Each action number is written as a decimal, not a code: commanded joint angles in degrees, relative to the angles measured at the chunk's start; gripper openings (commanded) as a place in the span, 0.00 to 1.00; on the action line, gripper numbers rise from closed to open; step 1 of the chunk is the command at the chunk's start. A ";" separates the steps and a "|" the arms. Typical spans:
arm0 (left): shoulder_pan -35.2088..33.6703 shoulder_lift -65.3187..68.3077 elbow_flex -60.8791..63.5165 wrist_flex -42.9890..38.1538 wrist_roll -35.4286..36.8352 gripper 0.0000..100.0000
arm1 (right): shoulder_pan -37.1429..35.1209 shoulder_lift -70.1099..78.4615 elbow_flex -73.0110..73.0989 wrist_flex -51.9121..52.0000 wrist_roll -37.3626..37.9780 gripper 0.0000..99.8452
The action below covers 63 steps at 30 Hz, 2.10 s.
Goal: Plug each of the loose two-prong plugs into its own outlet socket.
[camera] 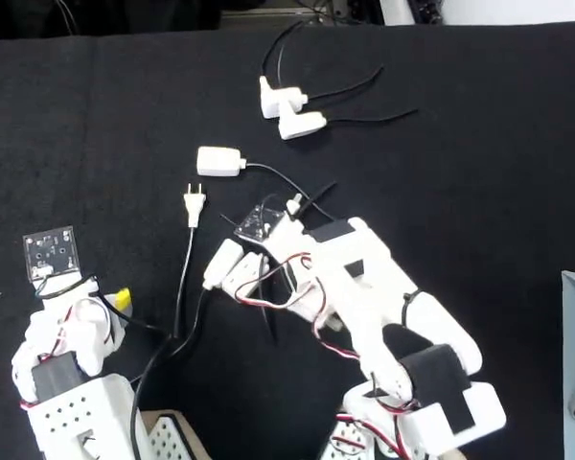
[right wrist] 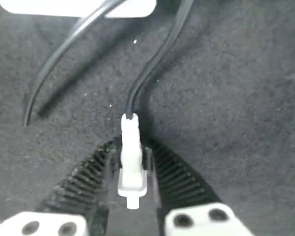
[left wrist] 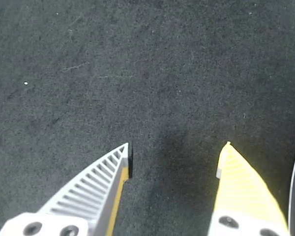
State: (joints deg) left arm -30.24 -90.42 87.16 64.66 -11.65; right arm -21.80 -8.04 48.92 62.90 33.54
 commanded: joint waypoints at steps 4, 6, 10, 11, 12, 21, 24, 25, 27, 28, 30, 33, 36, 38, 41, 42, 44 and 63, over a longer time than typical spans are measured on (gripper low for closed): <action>-0.40 -0.35 -0.48 -1.05 -0.44 0.29 | 0.70 0.40 -7.34 8.53 -0.26 0.10; -0.40 -0.35 -0.48 -1.05 -0.44 0.29 | 0.70 0.40 -8.75 9.93 -0.26 0.10; -0.40 -0.35 -0.48 -1.05 -0.44 0.29 | 0.70 0.57 -9.36 10.11 -0.26 0.10; -0.40 -0.35 -0.40 -1.05 -0.44 0.29 | 0.70 0.57 -9.36 10.11 -0.26 0.10; -0.40 -0.35 -0.40 -1.05 -0.44 0.29 | 0.70 0.57 -9.36 10.20 -0.26 0.10; -0.40 -0.35 -0.40 -1.05 -0.44 0.29 | 0.70 0.57 -7.34 10.20 -0.26 0.10; -0.40 -0.35 -0.40 -1.05 -0.44 0.29 | 0.70 0.57 -6.81 10.11 -0.26 0.10; -0.40 -0.35 -0.40 -1.05 -0.44 0.29 | 0.70 0.57 -6.55 10.02 -0.26 0.10; -0.40 -0.35 -0.40 -1.05 -0.44 0.29 | 0.70 0.57 -5.93 9.93 -0.26 0.10; -0.40 -0.35 -0.40 -1.05 -0.44 0.29 | 0.70 0.57 -5.85 10.11 -0.26 0.10; -0.40 -0.35 -0.40 -1.05 -0.44 0.29 | 0.70 0.57 -5.85 10.29 -0.44 0.10; -0.40 -0.35 -0.40 -1.05 -0.44 0.29 | 0.70 0.48 -5.85 10.29 -0.53 0.10; -0.40 -0.35 -0.40 -1.05 -0.44 0.29 | 0.70 0.48 -5.85 10.29 -0.53 0.10; -0.40 -0.35 -0.40 -1.05 -0.44 0.29 | 0.70 0.57 -5.49 10.29 -0.53 0.10; -0.40 -0.35 -0.40 -1.05 -0.44 0.29 | 0.70 0.57 -5.32 10.29 -0.62 0.10; -0.40 -0.35 -0.40 -1.05 -0.44 0.29 | 0.70 0.57 -5.23 10.37 -0.62 0.10; -0.40 -0.35 -0.31 -1.05 -0.44 0.29 | 0.70 0.57 -5.32 11.52 -0.62 0.10; -0.40 -0.35 -0.31 -1.05 -0.44 0.29 | 0.70 3.12 -4.70 9.76 -0.44 0.12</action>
State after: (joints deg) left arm -30.24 -90.42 87.16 64.66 -11.65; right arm -21.80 -5.85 44.53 73.54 33.63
